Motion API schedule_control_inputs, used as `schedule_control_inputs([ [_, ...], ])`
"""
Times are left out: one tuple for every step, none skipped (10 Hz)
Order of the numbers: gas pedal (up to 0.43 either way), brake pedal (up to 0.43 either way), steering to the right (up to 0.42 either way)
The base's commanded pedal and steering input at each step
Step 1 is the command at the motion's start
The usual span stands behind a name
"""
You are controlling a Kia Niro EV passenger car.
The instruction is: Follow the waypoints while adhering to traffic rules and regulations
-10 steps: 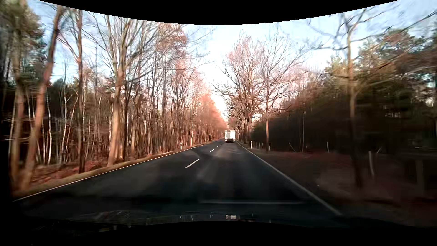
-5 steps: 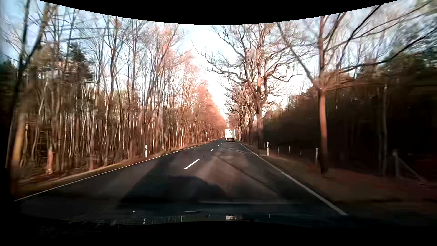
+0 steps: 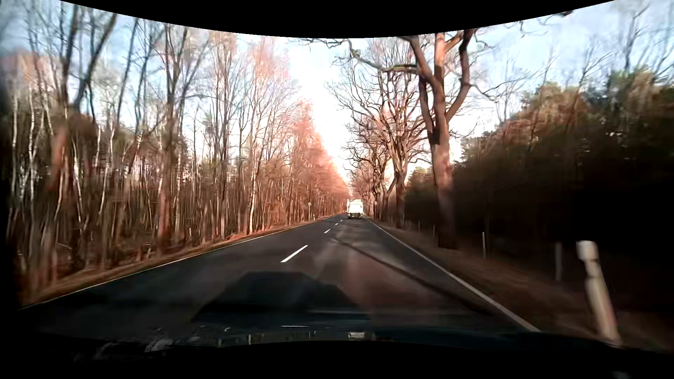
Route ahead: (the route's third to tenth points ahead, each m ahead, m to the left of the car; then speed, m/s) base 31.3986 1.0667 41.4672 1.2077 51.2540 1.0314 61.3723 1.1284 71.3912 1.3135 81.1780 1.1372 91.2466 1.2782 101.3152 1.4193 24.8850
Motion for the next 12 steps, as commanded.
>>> schedule_control_inputs([
  [0.150,0.000,-0.001],
  [0.150,0.000,-0.001],
  [0.150,0.000,-0.001],
  [0.150,0.000,-0.001],
  [0.130,0.000,-0.001],
  [0.130,0.000,-0.001],
  [0.130,0.000,-0.001],
  [0.130,0.000,-0.001],
  [0.130,0.000,-0.001],
  [0.130,0.000,-0.001],
  [0.130,0.000,-0.002],
  [0.130,0.000,-0.002],
])
